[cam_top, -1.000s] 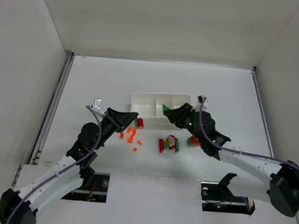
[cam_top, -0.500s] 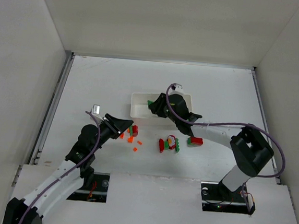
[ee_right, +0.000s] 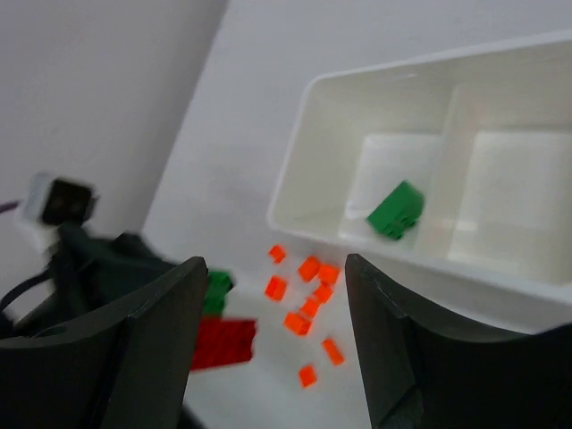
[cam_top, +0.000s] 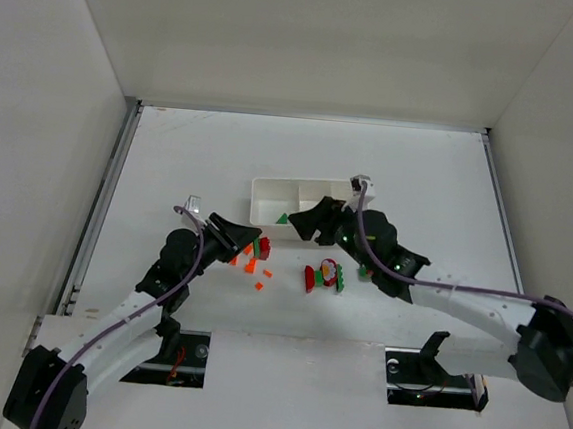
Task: Sort the legos into containers by color
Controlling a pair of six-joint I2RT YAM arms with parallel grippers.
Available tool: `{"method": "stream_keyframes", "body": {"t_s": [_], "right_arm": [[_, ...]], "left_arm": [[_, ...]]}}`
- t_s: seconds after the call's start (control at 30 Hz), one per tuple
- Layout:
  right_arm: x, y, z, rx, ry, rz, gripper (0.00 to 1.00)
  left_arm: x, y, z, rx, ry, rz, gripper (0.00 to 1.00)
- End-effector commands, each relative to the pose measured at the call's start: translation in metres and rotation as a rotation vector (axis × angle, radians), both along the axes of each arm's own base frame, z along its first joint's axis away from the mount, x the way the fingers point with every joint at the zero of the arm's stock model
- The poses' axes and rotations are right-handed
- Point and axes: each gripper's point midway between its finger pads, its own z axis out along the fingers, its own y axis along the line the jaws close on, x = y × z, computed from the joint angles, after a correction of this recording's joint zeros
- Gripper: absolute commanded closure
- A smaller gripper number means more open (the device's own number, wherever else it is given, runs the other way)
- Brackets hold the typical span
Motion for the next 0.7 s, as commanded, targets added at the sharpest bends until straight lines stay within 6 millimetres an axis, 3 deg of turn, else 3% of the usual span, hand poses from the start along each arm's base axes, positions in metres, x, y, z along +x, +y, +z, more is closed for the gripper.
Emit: {"method": "stream_keyframes", "body": {"t_s": [0.0, 0.13, 0.23, 0.67], "right_arm": [[-0.041, 0.015, 0.038, 0.09, -0.097, 0.115, 0.31], [-0.065, 0.03, 0.042, 0.08, -0.101, 0.18, 0.28], [-0.071, 0.039, 0.035, 0.043, -0.097, 0.202, 0.27], [-0.065, 0.05, 0.008, -0.022, -0.052, 0.192, 0.42]], "left_arm": [[0.01, -0.011, 0.045, -0.061, -0.116, -0.014, 0.82], [0.011, -0.025, 0.048, -0.053, -0.12, -0.034, 0.82], [0.01, -0.033, 0.052, -0.046, -0.132, -0.038, 0.82], [0.008, -0.045, 0.063, -0.046, -0.155, -0.058, 0.82]]}}
